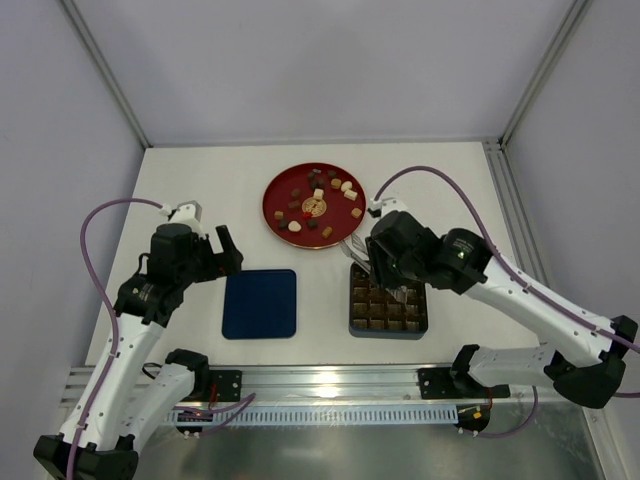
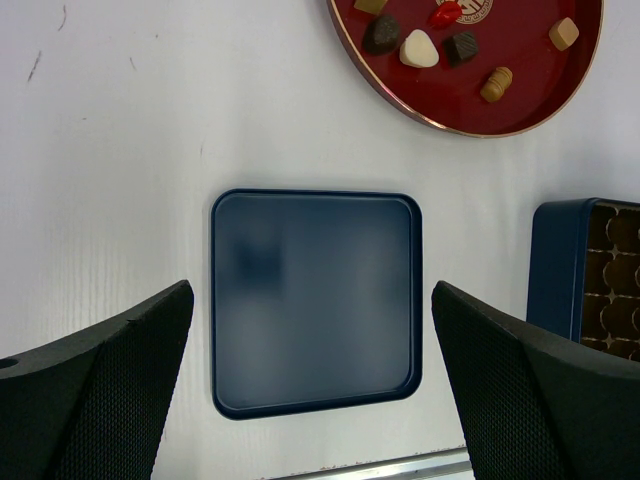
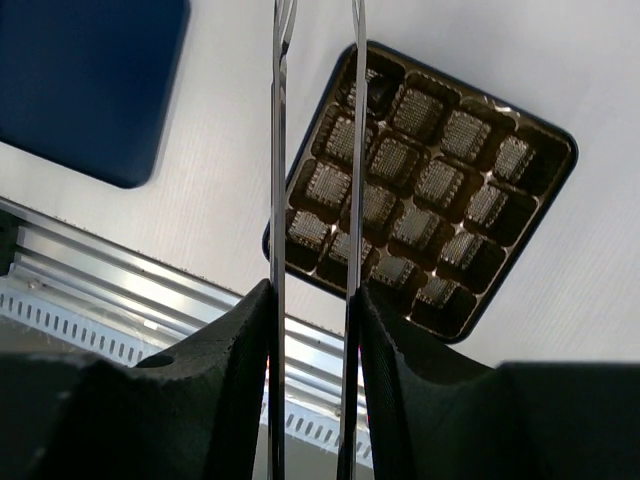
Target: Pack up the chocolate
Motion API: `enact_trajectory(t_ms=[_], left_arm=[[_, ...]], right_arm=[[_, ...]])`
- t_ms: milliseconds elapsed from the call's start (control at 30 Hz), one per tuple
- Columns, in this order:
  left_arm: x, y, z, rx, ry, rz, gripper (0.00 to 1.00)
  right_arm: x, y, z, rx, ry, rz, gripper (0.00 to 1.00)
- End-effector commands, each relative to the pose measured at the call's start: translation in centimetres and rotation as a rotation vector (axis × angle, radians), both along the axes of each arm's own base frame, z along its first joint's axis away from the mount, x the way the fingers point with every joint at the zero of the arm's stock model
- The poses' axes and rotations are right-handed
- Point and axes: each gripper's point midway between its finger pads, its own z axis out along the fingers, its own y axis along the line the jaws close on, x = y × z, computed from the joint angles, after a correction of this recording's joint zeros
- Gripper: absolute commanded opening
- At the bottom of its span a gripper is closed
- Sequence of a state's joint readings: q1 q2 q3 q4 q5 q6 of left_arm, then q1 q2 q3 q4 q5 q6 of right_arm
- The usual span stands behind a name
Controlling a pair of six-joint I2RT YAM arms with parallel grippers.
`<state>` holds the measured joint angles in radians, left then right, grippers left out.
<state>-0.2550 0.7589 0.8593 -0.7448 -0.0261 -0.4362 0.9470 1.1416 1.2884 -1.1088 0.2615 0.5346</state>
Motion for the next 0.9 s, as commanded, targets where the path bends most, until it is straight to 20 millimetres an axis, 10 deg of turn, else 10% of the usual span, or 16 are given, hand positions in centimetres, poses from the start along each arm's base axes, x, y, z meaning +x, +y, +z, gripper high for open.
enact_trajectory(t_ms=[0, 467, 867], left_arm=[[0.4, 0.0, 0.5, 0.007, -0.03, -0.006, 1.0], [0.5, 0.0, 0.3, 0.011, -0.023, -0.003, 1.0], [0.5, 0.0, 0.2, 0.014, -0.018, -0.004, 1.0]], right_arm=[[2.5, 1.9, 2.0, 0.011, -0.068, 0.049, 0.4], [14.6, 7.6, -0.2, 0.002, -0.045, 0.073, 0.4], [16.8, 9.9, -4.3, -0.04, 0.026, 0.104, 0.44]])
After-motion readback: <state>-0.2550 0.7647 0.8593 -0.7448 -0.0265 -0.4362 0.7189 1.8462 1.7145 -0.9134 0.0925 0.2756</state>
